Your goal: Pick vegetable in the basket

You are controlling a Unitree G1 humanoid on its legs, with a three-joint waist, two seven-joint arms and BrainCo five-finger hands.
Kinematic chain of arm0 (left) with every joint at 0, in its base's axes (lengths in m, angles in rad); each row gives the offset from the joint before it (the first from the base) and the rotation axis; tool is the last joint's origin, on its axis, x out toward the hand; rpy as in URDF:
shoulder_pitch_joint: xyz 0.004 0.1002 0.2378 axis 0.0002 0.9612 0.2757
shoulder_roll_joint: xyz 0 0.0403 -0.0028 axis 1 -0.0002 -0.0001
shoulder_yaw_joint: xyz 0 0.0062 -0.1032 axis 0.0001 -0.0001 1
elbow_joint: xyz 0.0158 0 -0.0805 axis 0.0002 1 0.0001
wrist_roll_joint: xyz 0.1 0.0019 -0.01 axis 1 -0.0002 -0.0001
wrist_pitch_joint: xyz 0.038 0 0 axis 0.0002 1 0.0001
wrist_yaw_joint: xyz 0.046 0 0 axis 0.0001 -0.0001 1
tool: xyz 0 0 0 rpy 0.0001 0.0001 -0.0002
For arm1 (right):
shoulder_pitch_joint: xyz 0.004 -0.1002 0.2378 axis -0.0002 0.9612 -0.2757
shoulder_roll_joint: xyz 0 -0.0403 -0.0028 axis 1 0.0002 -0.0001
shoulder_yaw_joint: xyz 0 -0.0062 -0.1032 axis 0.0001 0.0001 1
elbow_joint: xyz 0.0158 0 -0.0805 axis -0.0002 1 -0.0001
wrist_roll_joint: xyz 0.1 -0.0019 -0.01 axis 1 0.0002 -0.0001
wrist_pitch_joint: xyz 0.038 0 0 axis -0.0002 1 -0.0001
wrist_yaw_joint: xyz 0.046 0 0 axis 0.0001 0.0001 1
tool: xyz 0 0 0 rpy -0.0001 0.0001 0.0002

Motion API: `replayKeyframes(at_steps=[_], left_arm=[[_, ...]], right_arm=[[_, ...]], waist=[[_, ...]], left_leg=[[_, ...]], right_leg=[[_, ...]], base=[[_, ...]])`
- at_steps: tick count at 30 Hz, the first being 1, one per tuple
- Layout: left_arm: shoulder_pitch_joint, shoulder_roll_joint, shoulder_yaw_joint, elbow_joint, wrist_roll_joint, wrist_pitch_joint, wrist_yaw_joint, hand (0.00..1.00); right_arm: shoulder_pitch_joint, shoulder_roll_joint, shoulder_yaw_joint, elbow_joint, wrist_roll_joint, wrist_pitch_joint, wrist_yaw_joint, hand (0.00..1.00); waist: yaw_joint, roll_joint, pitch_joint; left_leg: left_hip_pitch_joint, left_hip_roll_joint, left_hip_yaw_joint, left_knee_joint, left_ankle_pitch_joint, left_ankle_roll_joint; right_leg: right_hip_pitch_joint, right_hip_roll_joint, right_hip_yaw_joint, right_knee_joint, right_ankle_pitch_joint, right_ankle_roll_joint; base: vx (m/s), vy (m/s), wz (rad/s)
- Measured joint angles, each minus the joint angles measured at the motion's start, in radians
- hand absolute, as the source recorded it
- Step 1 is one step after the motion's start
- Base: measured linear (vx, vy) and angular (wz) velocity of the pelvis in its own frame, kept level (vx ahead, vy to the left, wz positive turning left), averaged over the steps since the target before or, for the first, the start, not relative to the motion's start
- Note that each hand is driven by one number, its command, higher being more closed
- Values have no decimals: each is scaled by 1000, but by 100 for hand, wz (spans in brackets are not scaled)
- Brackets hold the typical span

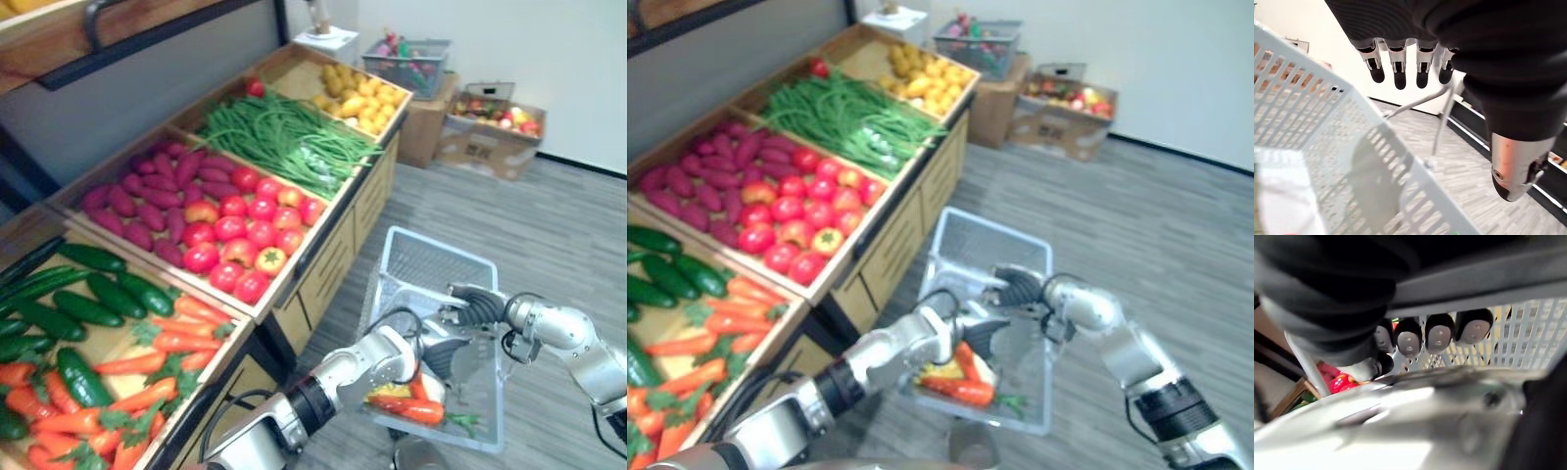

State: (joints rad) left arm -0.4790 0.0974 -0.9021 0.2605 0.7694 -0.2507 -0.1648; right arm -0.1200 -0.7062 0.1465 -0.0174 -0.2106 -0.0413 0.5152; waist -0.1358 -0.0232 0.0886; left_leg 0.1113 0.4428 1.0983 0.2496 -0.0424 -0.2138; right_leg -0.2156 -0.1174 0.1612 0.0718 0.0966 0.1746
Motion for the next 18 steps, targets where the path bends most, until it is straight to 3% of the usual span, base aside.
replayKeyframes(at_steps=[5,6,12,15,18], left_arm=[[69,123,-19,-249,-186,-56,-19,0],[102,154,-25,-325,-277,-76,-38,0],[203,281,-29,-502,-431,-103,-47,0],[294,341,47,-560,-458,-104,-40,0],[465,342,253,-580,-492,-102,-20,0]], right_arm=[[38,173,-137,198,-156,-6,-126,100],[49,215,-181,258,-193,-4,-175,100],[77,323,-415,471,-252,30,-322,100],[110,371,-540,550,-247,37,-398,100],[148,415,-632,630,-195,43,-460,100]], waist=[[31,1,1],[39,2,1],[68,1,2],[86,0,3],[87,-15,6]], left_leg=[[-55,-7,-82,-1,6,11],[-68,-12,-110,-3,6,14],[-136,-44,-228,-19,16,35],[-164,-69,-294,-42,31,55],[-196,-122,-381,-123,77,77]], right_leg=[[19,-30,-73,-6,-3,4],[34,-43,-100,-10,-6,8],[70,-87,-211,-14,-19,20],[93,-109,-275,-18,-28,26],[118,-135,-350,-27,-44,35]], base=[[-17,20,53],[-10,29,49],[-4,33,61],[3,36,67],[15,37,73]])
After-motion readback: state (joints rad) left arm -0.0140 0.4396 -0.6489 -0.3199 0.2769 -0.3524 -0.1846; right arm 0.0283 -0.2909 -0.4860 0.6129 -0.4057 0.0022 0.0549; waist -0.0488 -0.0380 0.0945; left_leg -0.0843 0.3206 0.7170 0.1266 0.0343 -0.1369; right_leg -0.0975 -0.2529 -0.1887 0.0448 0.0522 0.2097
